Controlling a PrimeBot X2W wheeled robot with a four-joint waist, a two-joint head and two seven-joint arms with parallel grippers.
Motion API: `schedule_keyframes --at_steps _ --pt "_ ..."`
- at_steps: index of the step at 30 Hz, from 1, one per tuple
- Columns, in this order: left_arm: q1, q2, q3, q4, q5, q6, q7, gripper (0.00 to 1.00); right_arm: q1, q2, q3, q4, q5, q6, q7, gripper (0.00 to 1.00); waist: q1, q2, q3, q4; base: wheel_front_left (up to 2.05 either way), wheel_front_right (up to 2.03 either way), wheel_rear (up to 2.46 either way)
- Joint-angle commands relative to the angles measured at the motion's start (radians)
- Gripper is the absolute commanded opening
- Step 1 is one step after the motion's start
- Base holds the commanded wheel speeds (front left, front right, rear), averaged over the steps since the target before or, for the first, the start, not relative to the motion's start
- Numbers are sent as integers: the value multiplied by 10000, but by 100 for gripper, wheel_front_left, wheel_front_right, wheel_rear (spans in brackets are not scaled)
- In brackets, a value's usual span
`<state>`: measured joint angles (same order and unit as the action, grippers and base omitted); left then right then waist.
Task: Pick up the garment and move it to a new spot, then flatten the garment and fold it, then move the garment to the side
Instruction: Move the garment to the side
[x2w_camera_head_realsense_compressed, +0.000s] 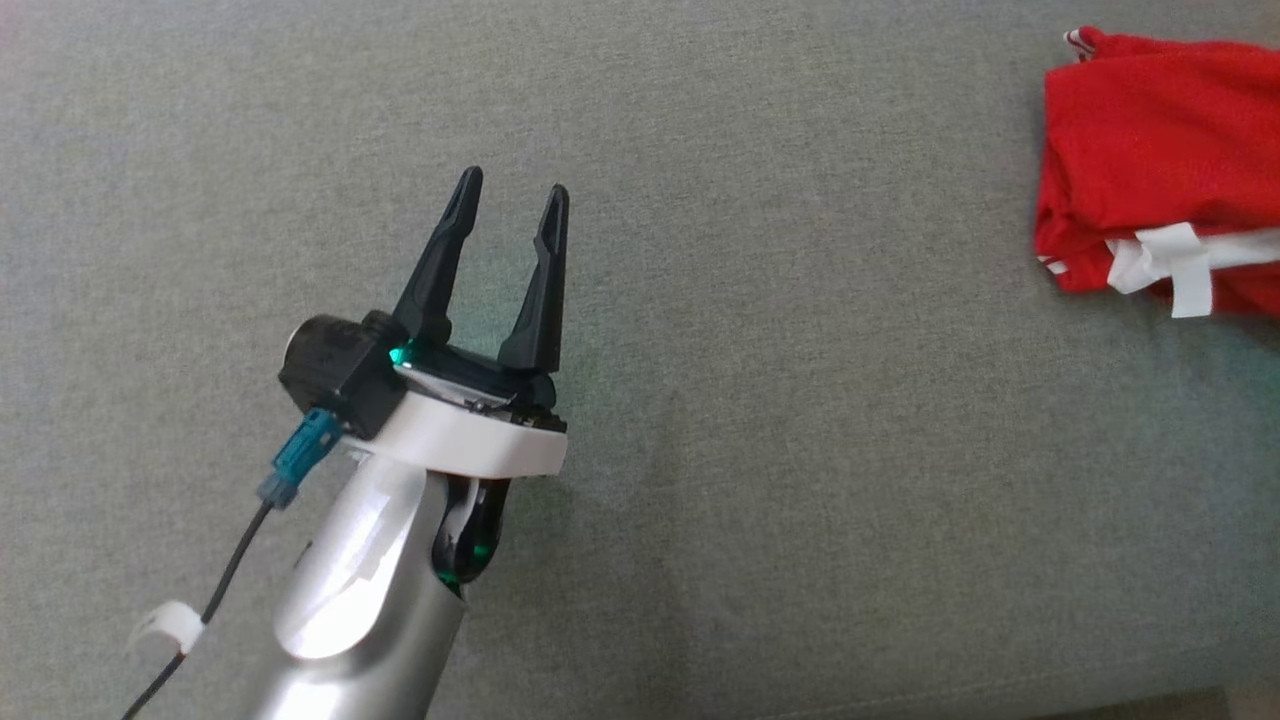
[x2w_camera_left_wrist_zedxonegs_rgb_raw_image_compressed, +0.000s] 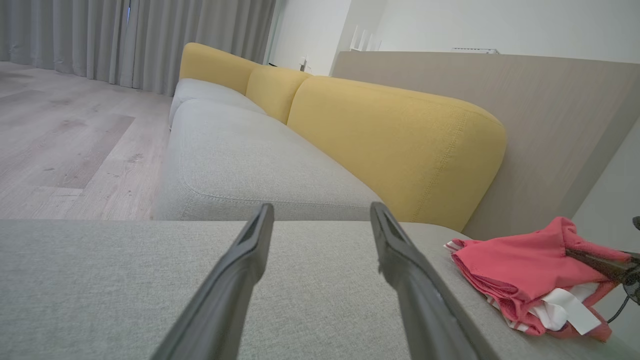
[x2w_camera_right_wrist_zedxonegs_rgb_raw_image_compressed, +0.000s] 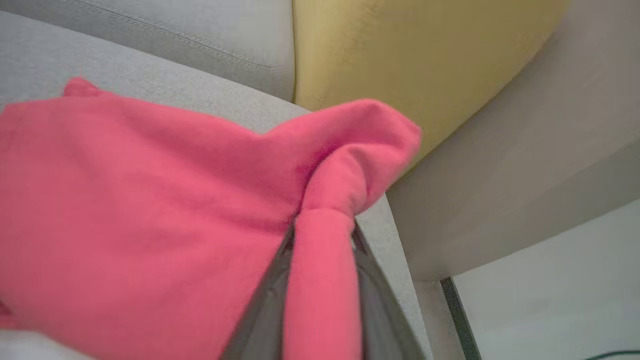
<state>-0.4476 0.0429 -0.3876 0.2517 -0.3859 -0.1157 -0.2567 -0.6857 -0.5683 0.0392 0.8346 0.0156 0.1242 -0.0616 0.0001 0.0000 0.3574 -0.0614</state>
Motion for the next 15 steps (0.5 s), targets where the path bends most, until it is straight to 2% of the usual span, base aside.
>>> schedule_keyframes --at_steps 1,8,15 --pt "-298 74 280 -262 98 -50 -51 100 -145 -185 -155 -195 -165 65 -122 100 -1 0 -28 5 0 0 0" --pt "-149 74 537 -162 105 -77 -51 100 -332 331 -674 -578 -725 65 -520 100 -1 0 -498 5 0 0 0" --pt "378 74 1179 -208 188 -90 -51 100 -268 1517 -614 -1848 -695 65 -823 100 -1 0 -1503 77 0 0 0"
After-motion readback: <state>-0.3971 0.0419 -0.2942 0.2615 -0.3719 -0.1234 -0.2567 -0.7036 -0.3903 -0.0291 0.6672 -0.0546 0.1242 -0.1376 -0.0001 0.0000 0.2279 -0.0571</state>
